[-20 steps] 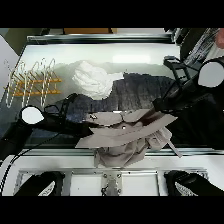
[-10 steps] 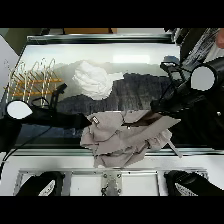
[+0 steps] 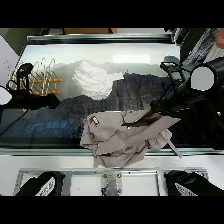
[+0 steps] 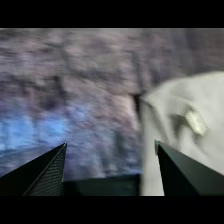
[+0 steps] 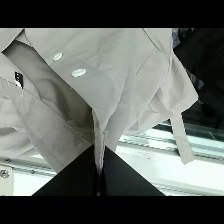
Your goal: Fold the clothes and pants, and hang the long-sleeved shirts on hangers.
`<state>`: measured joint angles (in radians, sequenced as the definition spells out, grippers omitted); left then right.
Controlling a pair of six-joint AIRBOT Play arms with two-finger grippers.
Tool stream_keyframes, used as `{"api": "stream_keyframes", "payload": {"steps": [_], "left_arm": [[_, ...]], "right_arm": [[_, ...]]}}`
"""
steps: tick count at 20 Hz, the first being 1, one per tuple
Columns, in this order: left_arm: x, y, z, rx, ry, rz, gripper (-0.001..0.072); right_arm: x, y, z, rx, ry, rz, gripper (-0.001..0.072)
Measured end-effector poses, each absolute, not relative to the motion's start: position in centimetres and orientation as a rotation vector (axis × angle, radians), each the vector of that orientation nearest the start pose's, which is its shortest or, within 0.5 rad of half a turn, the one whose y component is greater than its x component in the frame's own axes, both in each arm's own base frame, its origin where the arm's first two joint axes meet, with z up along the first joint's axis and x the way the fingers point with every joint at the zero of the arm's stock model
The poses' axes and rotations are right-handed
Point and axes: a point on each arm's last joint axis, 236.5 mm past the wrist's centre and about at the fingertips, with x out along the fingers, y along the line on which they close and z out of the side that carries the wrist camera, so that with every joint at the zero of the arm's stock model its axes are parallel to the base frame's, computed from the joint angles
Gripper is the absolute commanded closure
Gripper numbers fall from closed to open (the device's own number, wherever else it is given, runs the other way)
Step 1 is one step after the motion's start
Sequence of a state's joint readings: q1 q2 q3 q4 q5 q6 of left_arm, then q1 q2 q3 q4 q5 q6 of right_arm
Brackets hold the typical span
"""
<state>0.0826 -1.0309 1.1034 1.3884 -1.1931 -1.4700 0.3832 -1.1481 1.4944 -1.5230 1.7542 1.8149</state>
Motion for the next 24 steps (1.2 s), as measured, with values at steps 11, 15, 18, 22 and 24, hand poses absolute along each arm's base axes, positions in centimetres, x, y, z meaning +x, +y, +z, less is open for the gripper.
{"api": "stream_keyframes", "payload": {"steps": [11, 15, 18, 22, 24], "left_arm": [[43.2, 11.3, -3.1, 0.128, 1.125, 0.175, 0.0115], [45.1, 12.0, -5.7, 0.147, 1.098, 0.172, 0.0115], [46.2, 12.6, -7.2, 0.175, 1.092, 0.169, 0.0115], [48.1, 13.5, -8.2, 0.189, 1.126, 0.177, 0.0115], [48.9, 13.9, -8.6, 0.189, 1.150, 0.183, 0.0115]], "right_arm": [[27.5, 12.3, 13.5, -0.044, 1.426, 0.190, 0.0697], [27.6, 12.3, 13.5, -0.044, 1.425, 0.190, 0.0697], [27.6, 12.3, 13.5, -0.044, 1.427, 0.190, 0.0696], [27.6, 12.3, 13.5, -0.044, 1.427, 0.189, 0.0697], [27.6, 12.3, 13.5, -0.045, 1.428, 0.189, 0.0697]]}}
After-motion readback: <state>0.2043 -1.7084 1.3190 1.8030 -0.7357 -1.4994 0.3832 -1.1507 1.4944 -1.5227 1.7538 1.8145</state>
